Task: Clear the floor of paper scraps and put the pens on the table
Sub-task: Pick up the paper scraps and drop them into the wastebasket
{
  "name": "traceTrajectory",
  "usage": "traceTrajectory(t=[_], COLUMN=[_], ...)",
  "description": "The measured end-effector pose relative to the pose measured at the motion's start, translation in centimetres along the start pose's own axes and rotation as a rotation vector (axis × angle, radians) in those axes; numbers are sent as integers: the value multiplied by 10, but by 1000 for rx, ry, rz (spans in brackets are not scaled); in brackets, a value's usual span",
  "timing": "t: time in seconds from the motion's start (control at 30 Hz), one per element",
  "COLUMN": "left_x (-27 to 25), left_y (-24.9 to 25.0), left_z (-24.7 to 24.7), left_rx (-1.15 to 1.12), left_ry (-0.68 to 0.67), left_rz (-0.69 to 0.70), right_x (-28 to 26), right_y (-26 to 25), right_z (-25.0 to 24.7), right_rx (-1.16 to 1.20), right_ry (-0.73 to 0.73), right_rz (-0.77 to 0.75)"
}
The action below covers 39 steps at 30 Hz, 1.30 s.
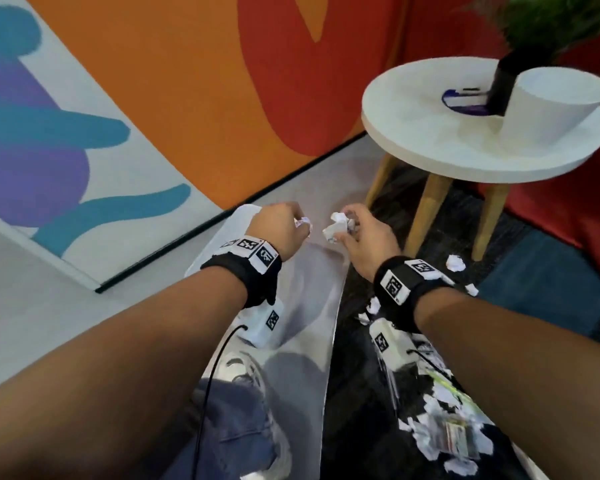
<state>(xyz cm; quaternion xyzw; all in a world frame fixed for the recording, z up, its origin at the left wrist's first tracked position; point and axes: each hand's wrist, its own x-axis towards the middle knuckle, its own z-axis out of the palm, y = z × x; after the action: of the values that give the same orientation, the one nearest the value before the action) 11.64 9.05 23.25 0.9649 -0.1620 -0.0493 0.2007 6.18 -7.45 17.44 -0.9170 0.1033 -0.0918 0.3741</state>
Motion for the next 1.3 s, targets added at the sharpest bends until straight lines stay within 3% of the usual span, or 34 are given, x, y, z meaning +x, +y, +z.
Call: traceTrajectory(t=[0.13, 0.33, 0.53, 0.63, 0.7, 0.87, 0.97, 1.13, 1.3], left_x=[-12, -31, -30, -27, -24, -9, 2, 15, 18], left_y=[-52, -107, -130, -128, -119, -62, -19, 31, 55], left_z=[-24, 0, 16, 12, 8, 15, 39, 124, 219], left_rx=[33, 121, 124, 107, 84, -19, -66, -53, 30], left_ry=[54, -83, -191, -173, -120, -13, -40, -284, -545], left_rz=[-136, -261, -267, -263, -232, -59, 29, 129, 140], right_x=[9, 8, 17, 20, 19, 6, -11, -59, -103], right_y=[-51, -76, -65, -58, -51, -9, 38, 135, 219], right_z=[32, 75, 90, 88, 85, 64, 57, 47, 37], right_rx=[24, 19, -61, -215, -265, -191, -150, -13, -1], right_ry=[-71, -196, -271, -397, -405, -184, -164, -220, -227], right_rz=[-136, -265, -250, -224, -200, -11, 151, 432, 689])
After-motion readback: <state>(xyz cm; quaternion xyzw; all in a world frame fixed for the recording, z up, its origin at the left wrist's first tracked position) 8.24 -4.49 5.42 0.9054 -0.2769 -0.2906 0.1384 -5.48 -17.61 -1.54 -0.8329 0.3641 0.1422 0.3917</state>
